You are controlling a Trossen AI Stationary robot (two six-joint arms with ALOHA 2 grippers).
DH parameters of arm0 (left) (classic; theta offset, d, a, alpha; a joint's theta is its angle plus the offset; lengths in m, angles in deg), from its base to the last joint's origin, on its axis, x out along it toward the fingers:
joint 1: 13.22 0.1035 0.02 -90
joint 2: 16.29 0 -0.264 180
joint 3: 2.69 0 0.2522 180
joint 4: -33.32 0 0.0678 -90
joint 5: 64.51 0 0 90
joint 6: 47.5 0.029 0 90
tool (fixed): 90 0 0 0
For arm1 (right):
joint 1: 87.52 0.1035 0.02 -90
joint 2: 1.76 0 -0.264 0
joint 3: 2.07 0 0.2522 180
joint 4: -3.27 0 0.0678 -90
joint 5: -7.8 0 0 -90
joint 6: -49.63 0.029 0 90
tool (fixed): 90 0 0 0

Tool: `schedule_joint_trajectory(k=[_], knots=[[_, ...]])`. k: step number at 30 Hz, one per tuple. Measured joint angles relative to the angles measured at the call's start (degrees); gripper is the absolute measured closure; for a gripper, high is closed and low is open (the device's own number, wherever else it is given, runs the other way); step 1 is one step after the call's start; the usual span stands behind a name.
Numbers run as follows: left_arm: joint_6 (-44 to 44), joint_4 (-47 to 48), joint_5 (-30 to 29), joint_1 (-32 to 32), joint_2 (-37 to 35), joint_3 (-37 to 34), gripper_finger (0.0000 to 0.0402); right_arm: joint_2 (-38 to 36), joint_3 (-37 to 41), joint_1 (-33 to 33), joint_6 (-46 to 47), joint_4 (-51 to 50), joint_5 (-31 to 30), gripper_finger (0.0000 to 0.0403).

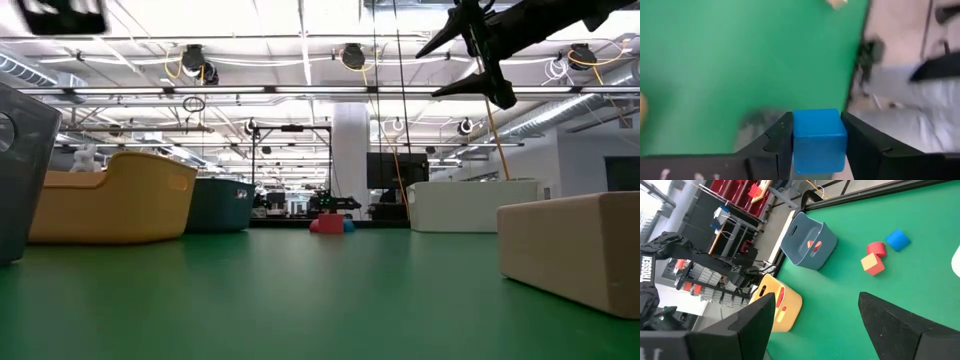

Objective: Sort & place blocks by color
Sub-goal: Put the bottom blue block into the black bin, then put the orange block into the blue bin

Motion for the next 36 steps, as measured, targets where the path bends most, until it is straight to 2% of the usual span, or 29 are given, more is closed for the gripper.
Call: schedule_joint_trajectory(k=[6,12,20,26,36], knots=[[-3.3,4.0,2.5,-8.3,0.0,0.0,0.0261,0.0,0.0,0.0,-0.4,0.0,0.0,0.0124],[-5.0,7.6,2.1,-11.7,0.0,-2.2,0.0263,0.0,0.0,0.0,-0.4,0.0,0.0,0.0124],[-9.8,5.7,-5.0,-13.7,0.0,-5.2,0.0206,0.0,0.0,0.0,-0.4,0.0,0.0,0.0124],[-9.6,6.4,-7.8,-13.8,0.0,-5.2,0.02,0.0,0.0,0.0,-0.4,0.0,0.0,0.0124],[-1.9,10.2,-14.6,-11.0,-4.3,-5.3,0.0198,0.0,0.0,0.0,-0.4,0.0,0.0,0.0124]])
